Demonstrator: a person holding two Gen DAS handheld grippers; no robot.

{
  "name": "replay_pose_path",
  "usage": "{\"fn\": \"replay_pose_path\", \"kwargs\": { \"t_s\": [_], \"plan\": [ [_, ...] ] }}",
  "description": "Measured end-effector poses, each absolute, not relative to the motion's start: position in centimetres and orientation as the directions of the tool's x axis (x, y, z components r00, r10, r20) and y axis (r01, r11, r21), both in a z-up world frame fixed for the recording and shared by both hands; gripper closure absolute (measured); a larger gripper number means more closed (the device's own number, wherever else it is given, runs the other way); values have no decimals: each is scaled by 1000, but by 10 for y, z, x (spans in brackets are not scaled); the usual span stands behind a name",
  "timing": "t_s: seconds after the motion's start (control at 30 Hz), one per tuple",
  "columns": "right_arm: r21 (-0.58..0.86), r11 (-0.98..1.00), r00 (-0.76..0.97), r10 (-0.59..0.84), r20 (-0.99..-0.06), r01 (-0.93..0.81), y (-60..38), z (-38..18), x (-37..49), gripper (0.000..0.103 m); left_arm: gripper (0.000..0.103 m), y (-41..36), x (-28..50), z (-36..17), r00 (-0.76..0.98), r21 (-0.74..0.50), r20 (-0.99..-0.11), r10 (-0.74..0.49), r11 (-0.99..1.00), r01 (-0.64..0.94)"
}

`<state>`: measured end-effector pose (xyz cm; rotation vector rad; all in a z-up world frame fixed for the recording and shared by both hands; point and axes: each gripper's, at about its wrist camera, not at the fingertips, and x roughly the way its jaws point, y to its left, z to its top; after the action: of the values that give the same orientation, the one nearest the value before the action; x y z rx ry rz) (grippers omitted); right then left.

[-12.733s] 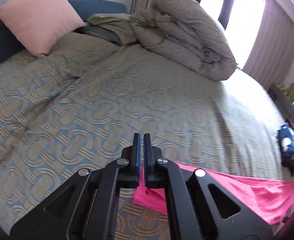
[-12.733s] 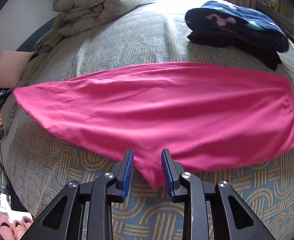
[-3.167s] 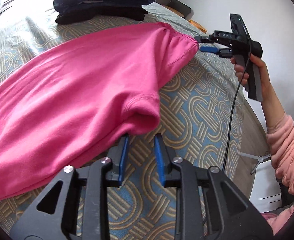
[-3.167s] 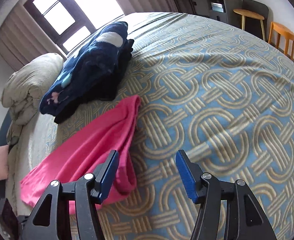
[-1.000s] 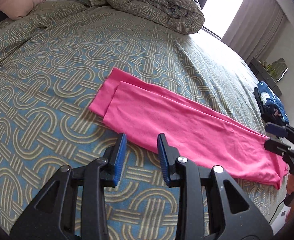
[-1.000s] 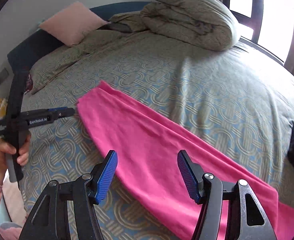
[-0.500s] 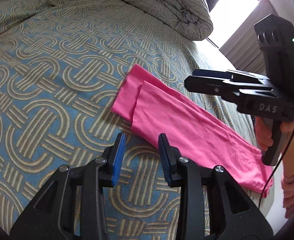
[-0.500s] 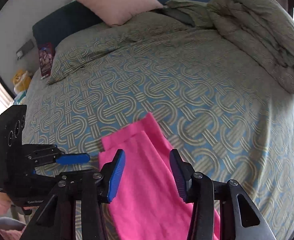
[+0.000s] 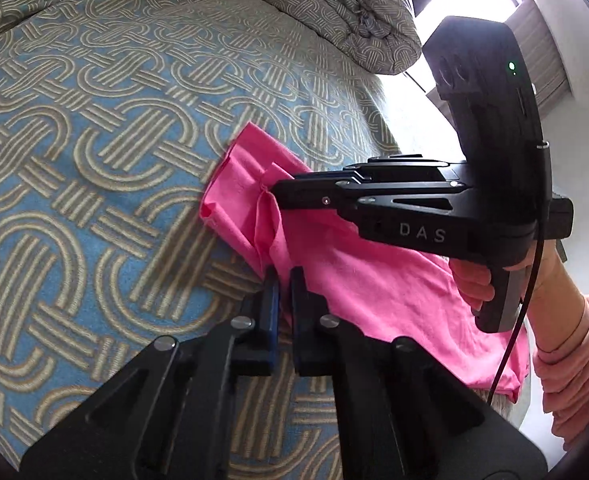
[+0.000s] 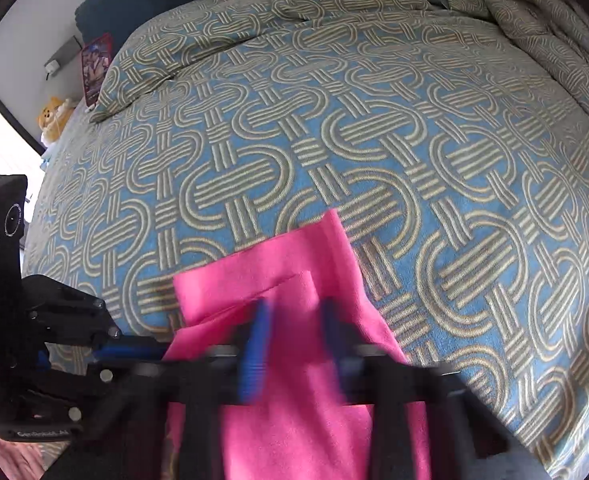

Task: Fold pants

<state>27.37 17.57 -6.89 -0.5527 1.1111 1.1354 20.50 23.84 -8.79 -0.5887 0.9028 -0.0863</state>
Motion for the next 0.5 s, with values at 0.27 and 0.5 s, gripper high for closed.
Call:
{"fn": "replay_pose_path", "kwargs": {
  "t_s": [0.27,0.5],
  "plan": [
    [169,379,60,523,-850,-910,162,-23,275,100,97,239,202,-48,692,-498,-666,-279,857,-134],
    [132,368,87,521,-849,-921,164,-15,281,100,97,243,207,-44,684,-473,-681,-264,870,-135]
  ]
}}
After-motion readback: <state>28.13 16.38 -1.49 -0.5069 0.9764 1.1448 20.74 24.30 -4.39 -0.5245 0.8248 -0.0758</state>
